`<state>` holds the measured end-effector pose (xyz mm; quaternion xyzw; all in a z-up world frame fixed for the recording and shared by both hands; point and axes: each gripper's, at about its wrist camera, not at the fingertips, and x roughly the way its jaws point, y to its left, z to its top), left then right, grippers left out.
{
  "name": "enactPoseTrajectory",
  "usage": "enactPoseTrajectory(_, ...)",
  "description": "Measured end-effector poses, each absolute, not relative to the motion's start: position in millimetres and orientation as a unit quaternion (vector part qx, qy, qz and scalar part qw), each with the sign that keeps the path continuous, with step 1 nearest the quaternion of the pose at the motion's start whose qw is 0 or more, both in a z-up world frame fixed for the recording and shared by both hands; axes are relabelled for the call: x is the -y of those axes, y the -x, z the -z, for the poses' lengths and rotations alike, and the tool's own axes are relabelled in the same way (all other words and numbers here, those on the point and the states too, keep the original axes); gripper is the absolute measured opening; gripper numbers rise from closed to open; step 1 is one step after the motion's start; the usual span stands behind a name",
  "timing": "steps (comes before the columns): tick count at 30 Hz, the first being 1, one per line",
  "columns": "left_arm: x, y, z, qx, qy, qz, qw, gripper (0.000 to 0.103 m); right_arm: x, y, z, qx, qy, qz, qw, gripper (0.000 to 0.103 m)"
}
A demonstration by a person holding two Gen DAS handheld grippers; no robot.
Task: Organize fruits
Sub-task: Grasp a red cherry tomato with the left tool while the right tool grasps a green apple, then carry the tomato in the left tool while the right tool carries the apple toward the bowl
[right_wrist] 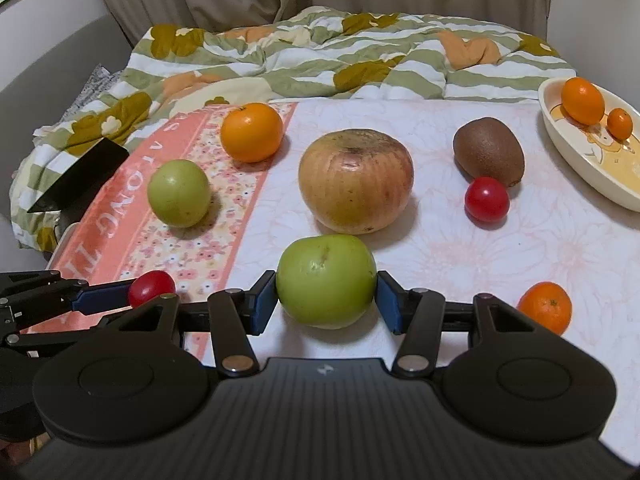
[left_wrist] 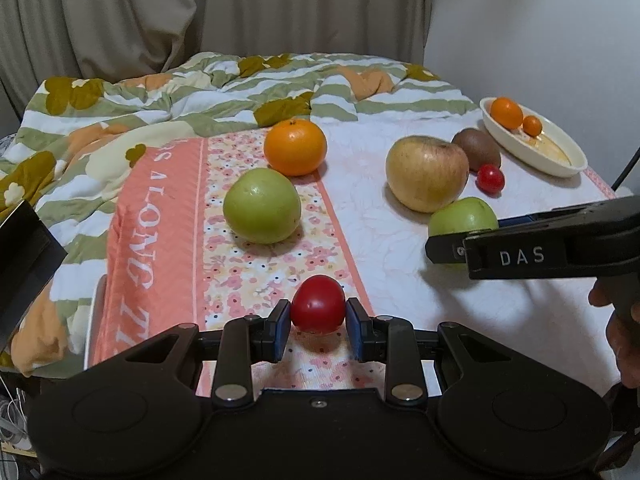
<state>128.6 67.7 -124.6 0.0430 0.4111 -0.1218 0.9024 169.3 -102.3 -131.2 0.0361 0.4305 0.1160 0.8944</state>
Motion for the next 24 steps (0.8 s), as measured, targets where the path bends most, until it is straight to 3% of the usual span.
enactPoseTrajectory(24,-14,-90,22,-0.325,-0.008,0.150,0.934,0.033,183,-95,20,-0.378,-0.059,-0.072,0.921,0.068)
